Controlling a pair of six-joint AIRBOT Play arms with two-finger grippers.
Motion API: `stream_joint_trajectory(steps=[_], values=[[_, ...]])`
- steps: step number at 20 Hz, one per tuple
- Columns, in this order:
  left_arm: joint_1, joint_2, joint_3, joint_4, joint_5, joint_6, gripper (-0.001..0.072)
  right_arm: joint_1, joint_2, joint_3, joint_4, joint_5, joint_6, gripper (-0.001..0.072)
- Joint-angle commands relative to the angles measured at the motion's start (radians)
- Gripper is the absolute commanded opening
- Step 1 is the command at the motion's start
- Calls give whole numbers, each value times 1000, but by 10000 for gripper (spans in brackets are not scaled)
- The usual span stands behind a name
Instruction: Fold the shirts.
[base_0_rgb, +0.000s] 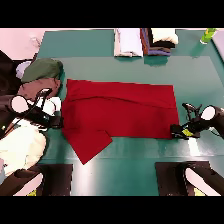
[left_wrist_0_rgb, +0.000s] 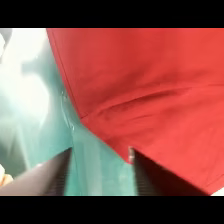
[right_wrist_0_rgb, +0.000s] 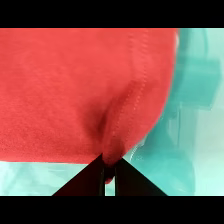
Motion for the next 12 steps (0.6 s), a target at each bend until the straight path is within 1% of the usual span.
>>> stream_joint_trajectory(steps=[1, 2, 5, 12], values=[[0, 1, -72, -31, 13, 2, 615, 20, 1, -3, 0, -11, 4, 39], [0, 1, -105, -58, 43, 2, 614, 20, 1, -3, 0, -11, 4, 21], [0, 0, -183, -172, 148, 3, 614, 20, 1, -3, 0, -11, 4, 22], [-1, 0, -234, -206, 167, 21, 611, 20, 1, -3, 0, -11, 4, 22]])
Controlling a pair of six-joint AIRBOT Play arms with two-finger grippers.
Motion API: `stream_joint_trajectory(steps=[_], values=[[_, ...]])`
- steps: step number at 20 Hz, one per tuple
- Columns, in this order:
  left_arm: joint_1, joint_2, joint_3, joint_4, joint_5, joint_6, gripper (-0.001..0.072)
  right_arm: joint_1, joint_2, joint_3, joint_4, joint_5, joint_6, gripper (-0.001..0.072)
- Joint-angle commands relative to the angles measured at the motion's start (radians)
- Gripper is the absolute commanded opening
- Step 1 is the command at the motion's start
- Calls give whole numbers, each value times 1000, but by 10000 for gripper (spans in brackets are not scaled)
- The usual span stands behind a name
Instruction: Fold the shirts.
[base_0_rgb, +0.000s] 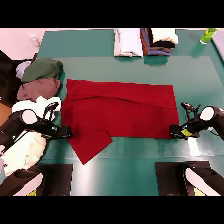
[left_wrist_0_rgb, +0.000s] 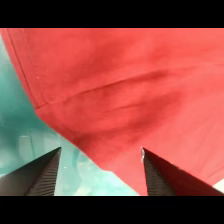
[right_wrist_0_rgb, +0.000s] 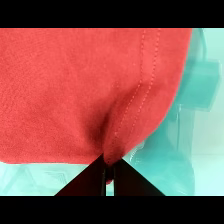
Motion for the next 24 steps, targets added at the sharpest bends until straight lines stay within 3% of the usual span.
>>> stream_joint_trajectory(steps=[1, 3, 5, 6, 11, 12, 13, 18, 21, 24], values=[[-1, 0, -16, -39, 18, 18, 611, 1, 0, 1, 1, -2, 0, 22], [-1, 0, -17, -47, 25, 26, 600, 1, 0, 1, 1, -2, 1, 21], [-1, -1, -19, -64, 29, 53, 398, 1, 0, 1, 1, -2, 2, 22], [-1, -2, -19, -76, 35, 68, 359, 1, 0, 1, 1, -3, 3, 22], [-1, -2, -66, -84, 50, 71, 357, 1, 0, 1, 2, 1, 7, 22], [-1, -1, -74, -84, 49, 71, 302, 1, 0, 1, 2, 0, 7, 22], [-1, -1, -74, -84, 49, 95, 16, 1, 0, 2, 1, 1, 7, 22], [-1, 75, 35, -1, -59, 97, 20, 1, 25, 127, -16, 120, 6, 21], [-1, 221, 49, 66, -199, 77, 20, 1, 125, 175, -71, 225, 5, 20], [-1, 332, 61, 41, -343, 76, 20, -1, 242, 177, -109, 327, -2, 20]])
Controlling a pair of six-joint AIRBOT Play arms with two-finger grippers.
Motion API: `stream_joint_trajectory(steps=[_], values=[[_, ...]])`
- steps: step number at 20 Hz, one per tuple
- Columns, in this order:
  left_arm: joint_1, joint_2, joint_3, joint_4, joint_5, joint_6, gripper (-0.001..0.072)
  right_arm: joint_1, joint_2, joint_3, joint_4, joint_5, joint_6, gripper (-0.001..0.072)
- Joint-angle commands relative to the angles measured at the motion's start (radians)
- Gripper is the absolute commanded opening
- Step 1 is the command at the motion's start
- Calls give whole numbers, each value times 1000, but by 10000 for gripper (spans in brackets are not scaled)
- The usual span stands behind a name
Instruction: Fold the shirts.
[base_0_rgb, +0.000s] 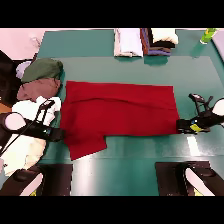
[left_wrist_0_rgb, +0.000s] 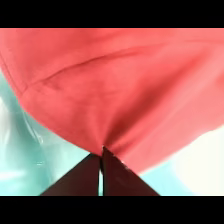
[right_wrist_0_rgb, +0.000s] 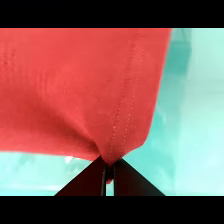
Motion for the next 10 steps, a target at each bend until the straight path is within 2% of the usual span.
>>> stream_joint_trajectory(steps=[1, 3, 5, 10], values=[[0, 117, 36, 11, -168, -7, 20, -2, 125, 19, -69, 126, -6, 20], [0, 114, 97, 13, -164, -5, 20, -3, 165, 19, -77, 124, -6, 20], [0, 82, 156, 16, -94, 15, 20, -2, 145, 22, -75, 119, -6, 20], [0, -166, 283, 41, 137, 74, 21, -2, -64, 162, -74, -15, -5, 20]])
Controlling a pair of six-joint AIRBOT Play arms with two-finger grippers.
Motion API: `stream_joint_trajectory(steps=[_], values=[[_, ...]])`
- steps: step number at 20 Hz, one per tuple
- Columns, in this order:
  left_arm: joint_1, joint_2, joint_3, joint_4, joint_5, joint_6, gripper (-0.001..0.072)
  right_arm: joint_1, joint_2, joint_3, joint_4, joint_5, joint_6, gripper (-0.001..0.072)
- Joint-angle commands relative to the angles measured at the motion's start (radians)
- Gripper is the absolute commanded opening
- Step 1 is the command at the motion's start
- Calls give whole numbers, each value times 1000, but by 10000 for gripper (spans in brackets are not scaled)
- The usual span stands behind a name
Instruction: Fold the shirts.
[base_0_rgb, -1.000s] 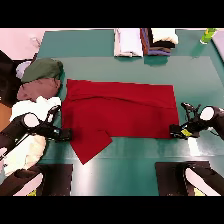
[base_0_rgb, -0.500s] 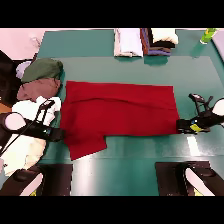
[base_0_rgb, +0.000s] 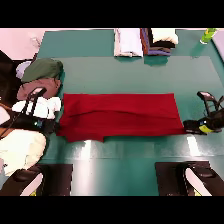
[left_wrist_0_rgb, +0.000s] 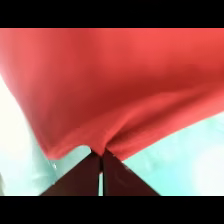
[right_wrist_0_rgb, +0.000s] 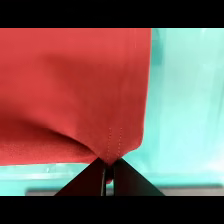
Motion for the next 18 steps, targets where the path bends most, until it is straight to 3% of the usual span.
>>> stream_joint_trajectory(steps=[1, 8, 14, 15, 16, 17, 18], values=[[0, -188, 107, 23, 185, 47, 22, 0, -148, 124, -6, -97, 0, 20], [1, -587, 349, 23, 379, 89, 23, 0, -528, 455, 3, -172, 0, 20], [1, -679, 408, 21, 449, 89, 25, -1, -745, 633, 54, -171, -2, 22], [1, -679, 408, 22, 444, 88, 122, -7, -764, 647, 76, -183, -2, 22], [1, -679, 408, 19, 437, 82, 379, -14, -779, 657, 109, -199, -6, 25], [1, -679, 412, 19, 430, 76, 457, -16, -786, 666, 142, -213, -23, 131], [1, -679, 420, 19, 422, 77, 458, -26, -789, 676, 160, -232, -34, 336]])
